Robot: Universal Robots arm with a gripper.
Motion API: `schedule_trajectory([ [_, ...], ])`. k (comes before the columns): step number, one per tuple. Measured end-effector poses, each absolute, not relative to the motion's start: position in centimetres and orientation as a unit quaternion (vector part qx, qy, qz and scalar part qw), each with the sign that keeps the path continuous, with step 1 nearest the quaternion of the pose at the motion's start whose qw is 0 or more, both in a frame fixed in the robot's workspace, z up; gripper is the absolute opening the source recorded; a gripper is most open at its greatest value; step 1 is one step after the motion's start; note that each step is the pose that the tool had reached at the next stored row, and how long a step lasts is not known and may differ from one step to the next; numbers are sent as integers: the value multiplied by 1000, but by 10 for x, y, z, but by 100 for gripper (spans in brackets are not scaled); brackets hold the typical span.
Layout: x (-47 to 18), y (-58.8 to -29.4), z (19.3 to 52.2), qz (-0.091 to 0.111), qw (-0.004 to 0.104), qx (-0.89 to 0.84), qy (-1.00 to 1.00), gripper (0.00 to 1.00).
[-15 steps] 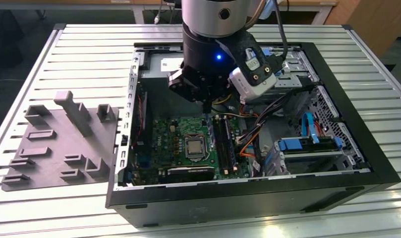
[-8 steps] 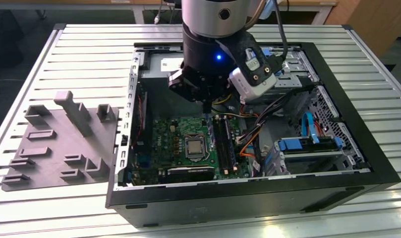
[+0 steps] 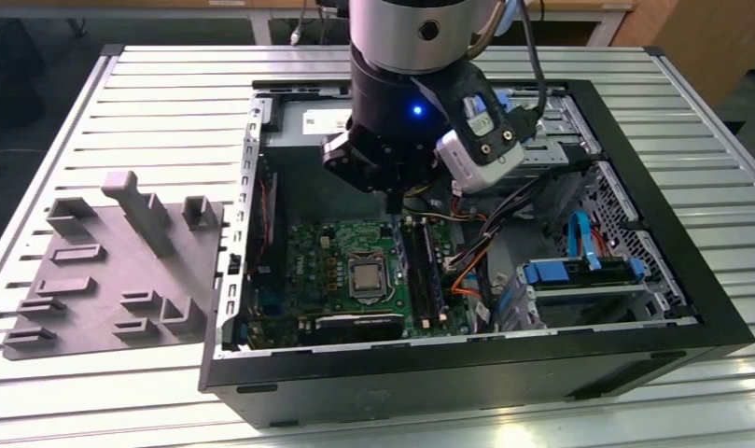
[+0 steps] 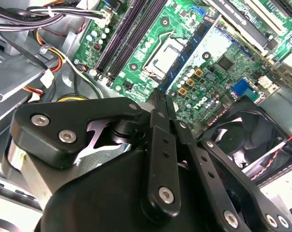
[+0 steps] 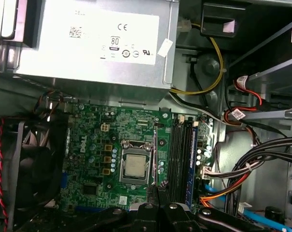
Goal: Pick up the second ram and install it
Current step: 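Insert the second ram into the second slot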
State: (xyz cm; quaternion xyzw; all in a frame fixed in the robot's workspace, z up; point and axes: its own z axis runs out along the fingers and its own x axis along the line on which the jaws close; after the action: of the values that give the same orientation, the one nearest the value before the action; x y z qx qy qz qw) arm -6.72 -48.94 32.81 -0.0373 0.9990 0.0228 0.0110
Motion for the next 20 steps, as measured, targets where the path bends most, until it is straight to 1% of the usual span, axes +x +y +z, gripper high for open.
schedule_trajectory([
  [8,-62,-490,327,32,11,-36,999,11],
  [20,-52,-490,326,32,11,-35,999,11],
])
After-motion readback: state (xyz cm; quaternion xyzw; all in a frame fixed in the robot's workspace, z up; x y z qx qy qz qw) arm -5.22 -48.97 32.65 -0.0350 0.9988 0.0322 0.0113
